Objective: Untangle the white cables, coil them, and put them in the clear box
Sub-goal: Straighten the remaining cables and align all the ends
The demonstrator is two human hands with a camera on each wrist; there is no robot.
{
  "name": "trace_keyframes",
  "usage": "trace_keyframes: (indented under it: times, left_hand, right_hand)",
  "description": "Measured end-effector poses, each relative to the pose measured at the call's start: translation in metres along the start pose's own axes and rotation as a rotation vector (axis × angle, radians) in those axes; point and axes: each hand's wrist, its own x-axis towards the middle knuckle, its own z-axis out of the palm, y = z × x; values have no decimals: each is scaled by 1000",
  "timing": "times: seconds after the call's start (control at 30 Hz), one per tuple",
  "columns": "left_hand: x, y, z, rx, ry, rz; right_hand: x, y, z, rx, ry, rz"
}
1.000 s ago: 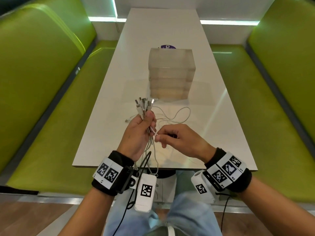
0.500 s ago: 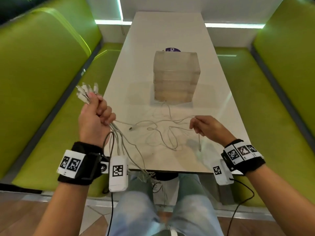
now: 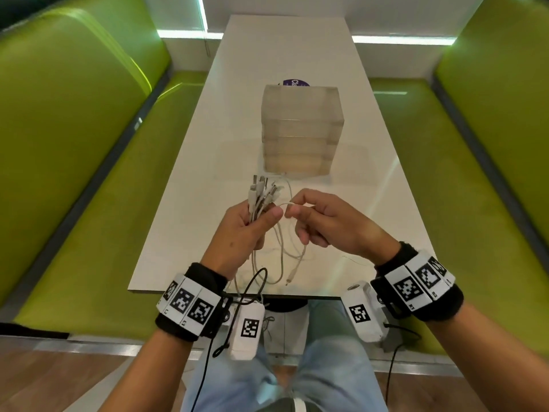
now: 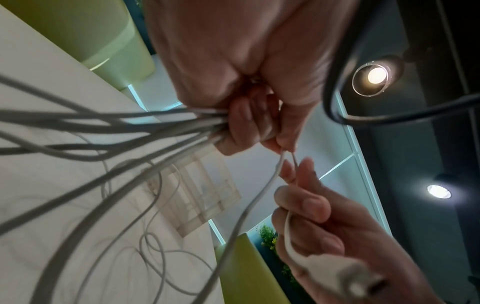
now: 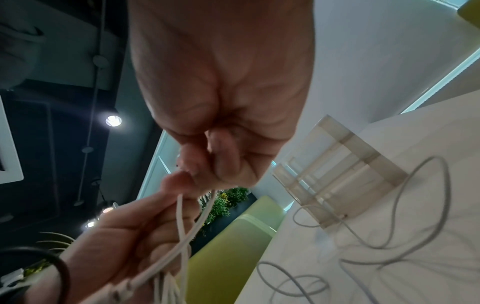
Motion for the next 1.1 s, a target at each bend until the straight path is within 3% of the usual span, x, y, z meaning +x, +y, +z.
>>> trace_keyframes:
  times: [0.13, 0.23, 0.37, 0.53, 0.6, 0.67, 0.77, 0.93, 1.03, 1.1]
  left_hand:
    - [-3, 5, -12, -123, 80, 4]
    - [-1, 8, -23, -210, 157, 3]
    - [2, 14, -30, -262, 210, 20]
    - [2, 19, -32, -322, 225, 16]
    - [1, 19, -31, -352, 213, 9]
    - [0, 19, -29, -385, 190, 0]
    - [0, 19, -21, -455, 136, -14]
    - [-4, 23, -3, -585, 42, -26]
    - [-5, 29, -3, -630, 27, -16]
    - [-2, 31, -10, -632, 41, 13]
  right_hand:
    - [-8, 16, 9, 46, -126, 68]
    - [-18, 37, 19, -128, -235, 90]
    - [-27, 60, 36, -258, -179, 147]
    - [-32, 86, 44, -468, -431, 329]
    - [-31, 85, 40, -516, -412, 362]
    - [-27, 74, 34, -525, -275, 312]
    - [-17, 55, 37, -328, -86, 182]
    - [7, 42, 73, -143, -208, 0]
    - [17, 40, 90, -68, -117, -117]
    - [17, 40, 97, 0, -74, -104]
